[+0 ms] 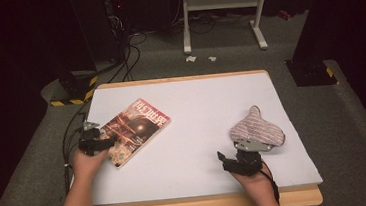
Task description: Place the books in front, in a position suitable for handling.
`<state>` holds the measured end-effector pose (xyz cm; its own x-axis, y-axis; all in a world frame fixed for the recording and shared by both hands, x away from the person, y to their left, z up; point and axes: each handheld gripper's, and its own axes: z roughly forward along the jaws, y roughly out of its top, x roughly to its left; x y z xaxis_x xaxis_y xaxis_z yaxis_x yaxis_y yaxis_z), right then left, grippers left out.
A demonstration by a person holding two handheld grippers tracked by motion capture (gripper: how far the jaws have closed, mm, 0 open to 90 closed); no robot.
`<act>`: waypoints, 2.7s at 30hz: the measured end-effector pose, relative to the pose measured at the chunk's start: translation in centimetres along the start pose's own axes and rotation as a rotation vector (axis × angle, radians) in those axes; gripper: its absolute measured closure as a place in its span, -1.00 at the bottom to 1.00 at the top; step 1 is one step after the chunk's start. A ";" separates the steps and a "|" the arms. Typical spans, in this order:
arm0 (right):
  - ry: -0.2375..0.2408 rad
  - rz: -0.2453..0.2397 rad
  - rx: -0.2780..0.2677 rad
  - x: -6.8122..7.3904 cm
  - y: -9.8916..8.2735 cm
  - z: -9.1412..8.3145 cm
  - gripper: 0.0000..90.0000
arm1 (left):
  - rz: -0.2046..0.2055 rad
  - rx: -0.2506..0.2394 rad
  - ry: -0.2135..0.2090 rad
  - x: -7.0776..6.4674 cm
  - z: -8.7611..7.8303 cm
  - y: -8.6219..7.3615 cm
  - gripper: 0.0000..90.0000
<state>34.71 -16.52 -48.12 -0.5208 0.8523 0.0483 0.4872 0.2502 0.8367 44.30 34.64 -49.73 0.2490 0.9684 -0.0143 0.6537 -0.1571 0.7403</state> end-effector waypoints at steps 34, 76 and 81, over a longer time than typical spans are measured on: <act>0.042 0.015 0.030 0.8 -0.5 0.6 -0.38 | -0.060 0.046 -0.066 3.9 1.4 0.3 -0.62; 0.059 0.016 0.026 0.7 -0.5 0.5 -0.35 | 0.035 -0.063 -0.096 -7.8 -7.0 -5.8 -0.19; 0.059 0.016 0.025 0.7 -0.5 0.4 -0.35 | 0.031 -0.075 -0.074 -8.1 -8.6 -6.4 -0.21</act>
<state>34.35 -15.88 -48.73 -0.5532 0.8277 0.0946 0.5129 0.2489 0.8216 31.95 29.50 -48.59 0.3221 0.9460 -0.0377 0.5904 -0.1696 0.7891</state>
